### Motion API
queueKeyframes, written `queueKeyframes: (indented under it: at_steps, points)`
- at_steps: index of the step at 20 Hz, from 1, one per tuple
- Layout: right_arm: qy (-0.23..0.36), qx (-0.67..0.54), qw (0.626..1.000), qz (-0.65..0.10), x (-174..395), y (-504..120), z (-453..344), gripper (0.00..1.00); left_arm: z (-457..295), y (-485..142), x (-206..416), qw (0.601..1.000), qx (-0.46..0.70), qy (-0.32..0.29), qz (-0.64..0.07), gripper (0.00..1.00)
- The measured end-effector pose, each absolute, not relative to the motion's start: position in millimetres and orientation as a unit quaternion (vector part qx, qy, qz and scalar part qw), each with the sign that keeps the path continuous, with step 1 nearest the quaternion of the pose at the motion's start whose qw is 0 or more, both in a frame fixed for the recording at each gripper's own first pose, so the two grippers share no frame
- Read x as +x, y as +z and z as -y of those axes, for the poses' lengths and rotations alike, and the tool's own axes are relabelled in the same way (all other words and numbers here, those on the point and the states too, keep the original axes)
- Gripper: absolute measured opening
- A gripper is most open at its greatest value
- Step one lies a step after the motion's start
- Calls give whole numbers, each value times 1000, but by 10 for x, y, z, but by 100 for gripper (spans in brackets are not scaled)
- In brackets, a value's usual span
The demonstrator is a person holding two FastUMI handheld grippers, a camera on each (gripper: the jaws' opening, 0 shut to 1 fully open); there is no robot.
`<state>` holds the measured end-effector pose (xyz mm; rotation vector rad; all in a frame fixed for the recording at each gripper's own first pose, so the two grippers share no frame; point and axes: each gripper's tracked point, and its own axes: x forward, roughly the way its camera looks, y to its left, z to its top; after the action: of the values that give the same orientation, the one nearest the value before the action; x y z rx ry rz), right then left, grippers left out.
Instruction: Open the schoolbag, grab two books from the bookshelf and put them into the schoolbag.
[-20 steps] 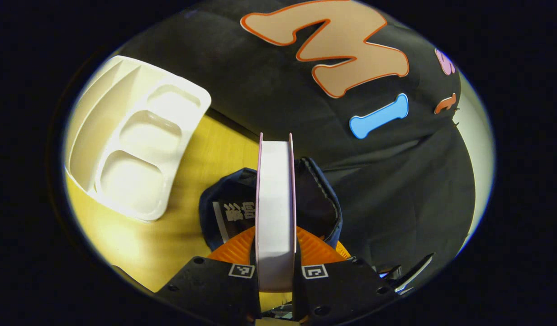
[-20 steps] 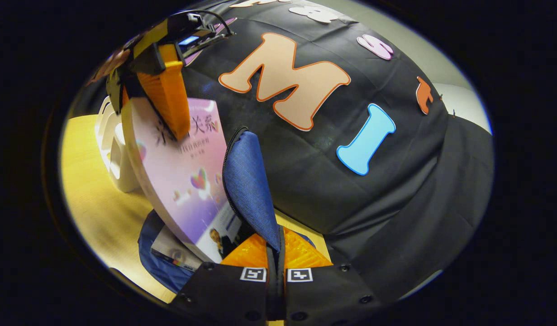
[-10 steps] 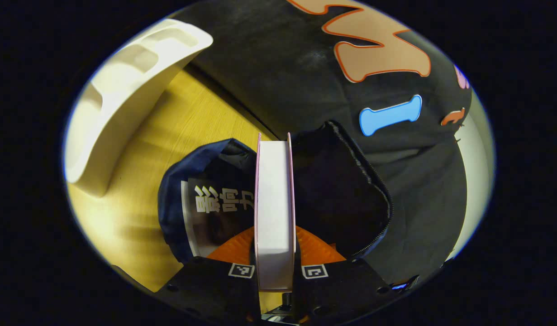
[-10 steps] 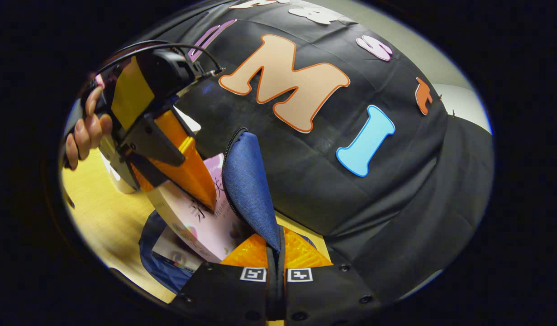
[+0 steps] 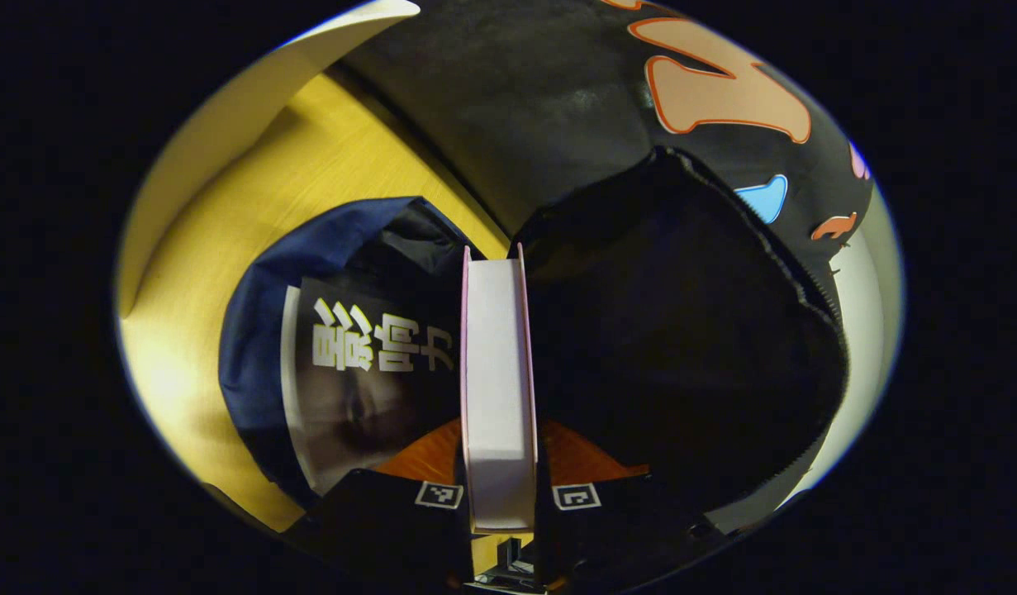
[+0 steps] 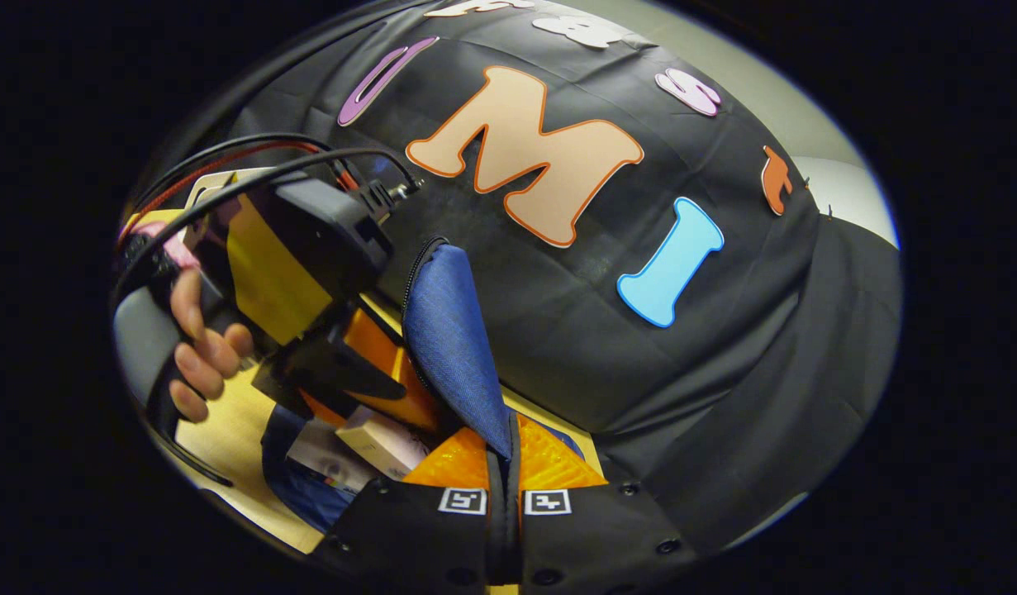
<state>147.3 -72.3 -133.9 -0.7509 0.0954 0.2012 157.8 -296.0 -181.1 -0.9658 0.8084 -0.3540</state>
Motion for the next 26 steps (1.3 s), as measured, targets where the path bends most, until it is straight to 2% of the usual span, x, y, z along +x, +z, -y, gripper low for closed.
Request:
queueKeyframes:
  at_steps: [1, 4, 8, 12, 13, 20, 23, 24, 26]
  points:
    - [97, -367, 924, -46, 1473, -1339, 734, 0, 3010, -1849, 1591, 790, -452, -164, -380, 26]
    - [92, -366, 925, -47, 1492, -1344, 762, 1, 3120, -1966, 1604, 786, -451, -159, -392, 28]
    - [89, -360, 928, -48, 1525, -1314, 798, 1, 3080, -2056, 1518, 807, -392, -161, -412, 41]
    - [92, -362, 926, -47, 1505, -1327, 803, 2, 2872, -1930, 1405, 818, -373, -162, -407, 76]
    - [93, -360, 927, -47, 1506, -1331, 809, 3, 2795, -1893, 1393, 822, -370, -159, -403, 95]
    - [105, -355, 928, -49, 1487, -1310, 848, 0, 2265, -1575, 1113, 861, -305, -129, -385, 95]
    - [113, -355, 926, -50, 1457, -1350, 820, 3, 2061, -1274, 930, 888, -273, -113, -352, 96]
    - [116, -357, 926, -51, 1443, -1368, 802, 3, 1987, -1156, 886, 895, -271, -107, -338, 92]
    - [123, -358, 924, -52, 1419, -1405, 775, 3, 1832, -946, 853, 905, -271, -94, -313, 95]
